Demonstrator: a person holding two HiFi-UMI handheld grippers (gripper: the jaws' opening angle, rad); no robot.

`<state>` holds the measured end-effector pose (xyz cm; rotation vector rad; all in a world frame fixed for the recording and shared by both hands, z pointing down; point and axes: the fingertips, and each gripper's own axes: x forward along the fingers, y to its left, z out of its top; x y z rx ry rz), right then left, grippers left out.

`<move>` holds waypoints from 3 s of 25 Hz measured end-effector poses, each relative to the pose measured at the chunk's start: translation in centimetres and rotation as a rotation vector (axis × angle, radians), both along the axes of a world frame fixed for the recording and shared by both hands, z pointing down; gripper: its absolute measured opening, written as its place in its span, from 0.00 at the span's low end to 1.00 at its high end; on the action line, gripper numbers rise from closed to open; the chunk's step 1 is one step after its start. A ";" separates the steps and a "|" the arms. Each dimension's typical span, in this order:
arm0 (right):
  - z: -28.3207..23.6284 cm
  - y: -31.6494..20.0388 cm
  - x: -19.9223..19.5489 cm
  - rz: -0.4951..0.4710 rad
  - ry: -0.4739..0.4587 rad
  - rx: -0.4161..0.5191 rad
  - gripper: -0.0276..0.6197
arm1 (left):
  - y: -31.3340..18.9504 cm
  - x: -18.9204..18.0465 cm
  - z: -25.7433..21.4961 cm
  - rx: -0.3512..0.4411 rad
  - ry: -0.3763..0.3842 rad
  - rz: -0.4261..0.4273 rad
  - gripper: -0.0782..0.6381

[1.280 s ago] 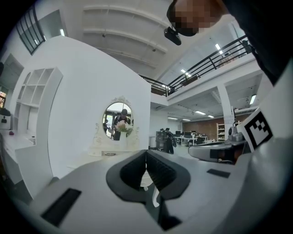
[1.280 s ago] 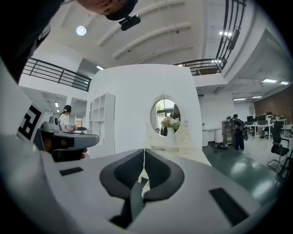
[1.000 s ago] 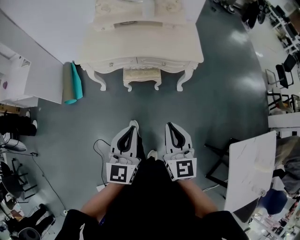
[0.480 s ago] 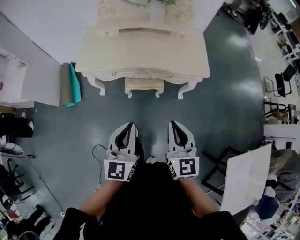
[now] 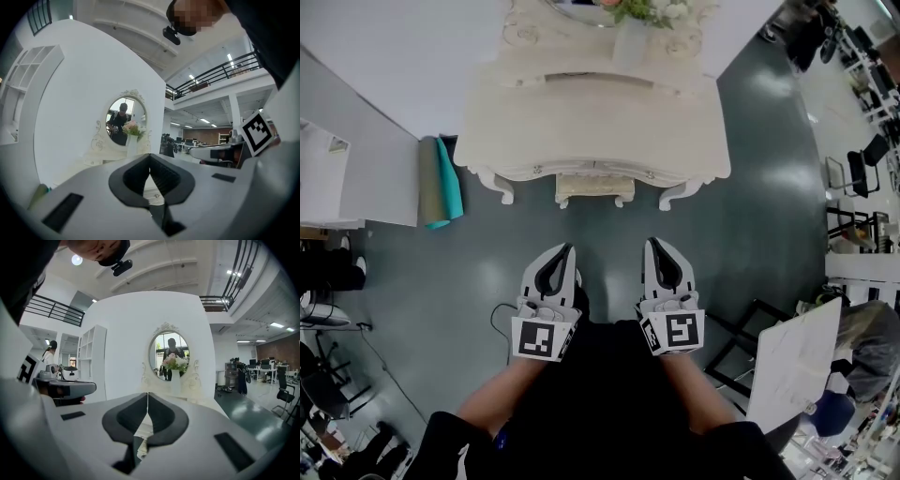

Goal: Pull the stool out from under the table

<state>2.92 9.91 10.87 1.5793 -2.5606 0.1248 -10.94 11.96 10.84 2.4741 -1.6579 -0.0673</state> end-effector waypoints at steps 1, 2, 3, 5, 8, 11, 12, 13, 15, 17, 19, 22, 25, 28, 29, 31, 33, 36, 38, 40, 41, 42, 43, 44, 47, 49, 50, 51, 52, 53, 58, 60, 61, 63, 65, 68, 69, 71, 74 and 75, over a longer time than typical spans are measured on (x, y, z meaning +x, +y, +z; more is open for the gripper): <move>0.0 -0.6 -0.4 0.003 0.001 -0.001 0.07 | -0.5 -0.4 0.0 0.002 0.001 0.004 0.13; 0.1 -1.1 -0.8 0.003 0.004 -0.002 0.07 | -1.0 -0.8 0.0 0.004 0.002 0.008 0.13; 0.1 -1.6 -1.2 0.003 0.009 -0.003 0.07 | -1.3 -1.1 0.1 0.005 -0.001 0.013 0.13; 0.2 -2.4 -1.8 0.005 0.017 -0.005 0.07 | -1.9 -1.5 0.6 0.000 -0.014 0.027 0.13; 0.4 -3.7 -2.6 0.021 0.019 -0.011 0.07 | -3.2 -2.2 0.6 -0.006 0.002 0.036 0.13; 0.5 -4.7 -3.1 0.033 0.038 -0.009 0.07 | -4.4 -2.8 0.3 -0.017 0.050 0.041 0.13; 0.5 -5.0 -3.2 0.037 0.038 -0.010 0.07 | -4.6 -3.0 0.5 -0.023 0.053 0.045 0.13; 0.5 -5.2 -3.2 0.043 0.030 -0.014 0.07 | -4.9 -3.3 0.7 -0.028 0.052 0.049 0.13; 0.6 -5.6 -3.2 0.060 0.007 -0.020 0.07 | -5.4 -3.8 1.1 -0.033 0.049 0.056 0.13; 0.7 -6.0 -3.4 0.077 0.001 -0.021 0.07 | -5.9 -4.5 1.8 -0.029 0.032 0.057 0.13; 0.8 -6.1 -3.4 0.083 0.007 -0.018 0.07 | -6.1 -5.1 2.4 -0.019 0.011 0.054 0.13; 1.2 -6.4 -3.5 0.082 0.017 -0.015 0.07 | -6.9 -5.6 2.8 -0.018 0.006 0.054 0.13; 2.1 -6.8 -3.3 0.078 0.013 -0.022 0.07 | -7.6 -5.6 3.7 -0.033 -0.007 0.056 0.13; 3.3 -7.0 -2.2 0.089 0.005 -0.039 0.07 | -7.8 -5.2 4.6 -0.039 -0.018 0.057 0.13; 3.8 -7.1 -1.8 0.094 -0.002 -0.050 0.07 | -7.9 -5.0 4.9 -0.041 -0.022 0.054 0.13; 4.9 -7.7 -1.1 0.100 -0.009 -0.065 0.07 | -8.4 -4.6 5.6 -0.047 -0.027 0.044 0.13; 5.9 -8.6 -0.6 0.099 -0.015 -0.072 0.07 | -8.9 -4.3 6.3 -0.055 -0.031 0.034 0.13; 6.9 -9.7 0.2 0.087 -0.017 -0.077 0.07 | -9.4 -3.3 7.2 -0.072 -0.033 0.026 0.13; 7.4 -10.9 0.7 0.073 -0.014 -0.081 0.07 | -10.1 -2.5 7.5 -0.076 -0.019 0.027 0.13; 8.3 -12.0 1.0 0.063 -0.031 -0.100 0.07 | -10.8 -2.1 7.8 -0.073 -0.011 0.019 0.13; 8.7 -12.5 1.1 0.058 -0.040 -0.110 0.07 | -11.1 -2.1 8.1 -0.074 -0.011 0.008 0.13; 9.1 -13.0 1.2 0.050 -0.045 -0.116 0.07 | -11.4 -2.0 8.4 -0.076 -0.010 -0.005 0.13; 9.4 -13.4 1.2 0.037 -0.050 -0.116 0.07 | -11.7 -1.9 8.8 -0.078 -0.012 -0.019 0.13; 9.7 -13.8 1.2 0.018 -0.058 -0.112 0.07 | -12.0 -1.7 9.2 -0.080 -0.016 -0.029 0.13; 10.7 -14.5 0.8 -0.057 -0.082 -0.099 0.07 | -13.4 -0.6 10.4 -0.077 -0.029 -0.042 0.13; 12.2 -14.5 0.8 -0.089 -0.071 -0.112 0.07 | -14.2 -0.2 11.2 -0.083 -0.020 -0.067 0.13; 13.0 -14.4 0.9 -0.095 -0.061 -0.119 0.07 | -14.5 -0.2 11.8 -0.085 -0.019 -0.079 0.13; 13.7 -14.4 1.0 -0.096 -0.050 -0.121 0.07 | -14.6 -0.2 12.5 -0.084 -0.022 -0.086 0.13; 14.2 -14.5 1.1 -0.094 -0.044 -0.116 0.07 | -14.6 -0.4 13.5 -0.084 -0.030 -0.085 0.13; 14.6 -14.5 1.2 -0.092 -0.041 -0.107 0.07 | -14.5 -0.6 14.7 -0.087 -0.041 -0.081 0.13; 17.9 -14.1 1.4 -0.076 -0.038 -0.094 0.07 | -14.2 -1.3 19.9 -0.135 -0.049 -0.048 0.13; 20.1 -14.1 1.6 -0.064 -0.029 -0.098 0.07 | -14.5 -1.7 21.8 -0.128 -0.072 -0.027 0.13; 21.3 -14.1 1.7 -0.062 -0.021 -0.100 0.07 | -14.8 -2.0 22.7 -0.126 -0.086 -0.022 0.13; 23.8 -14.4 1.8 -0.060 -0.012 -0.104 0.07 | -15.5 -2.4 24.3 -0.138 -0.108 -0.018 0.13; 26.3 -15.0 2.2 -0.060 -0.003 -0.103 0.07 | -16.2 -2.6 26.2 -0.137 -0.124 -0.006 0.13; 30.5 -15.7 3.2 -0.051 0.029 -0.104 0.07 | -16.6 -2.8 30.1 -0.121 -0.126 0.002 0.13; 31.9 -15.9 3.6 -0.039 0.033 -0.108 0.07 | -16.6 -3.0 31.5 -0.132 -0.112 -0.006 0.13; 34.3 -16.4 4.4 -0.011 0.026 -0.118 0.07 | -16.6 -3.2 34.1 -0.168 -0.083 -0.028 0.13; 37.3 -17.5 4.9 -0.002 0.025 -0.121 0.07 | -17.0 -3.0 37.2 -0.173 -0.094 -0.042 0.13; 38.4 -17.9 5.0 -0.003 0.027 -0.123 0.07 | -17.2 -2.9 38.3 -0.172 -0.104 -0.044 0.13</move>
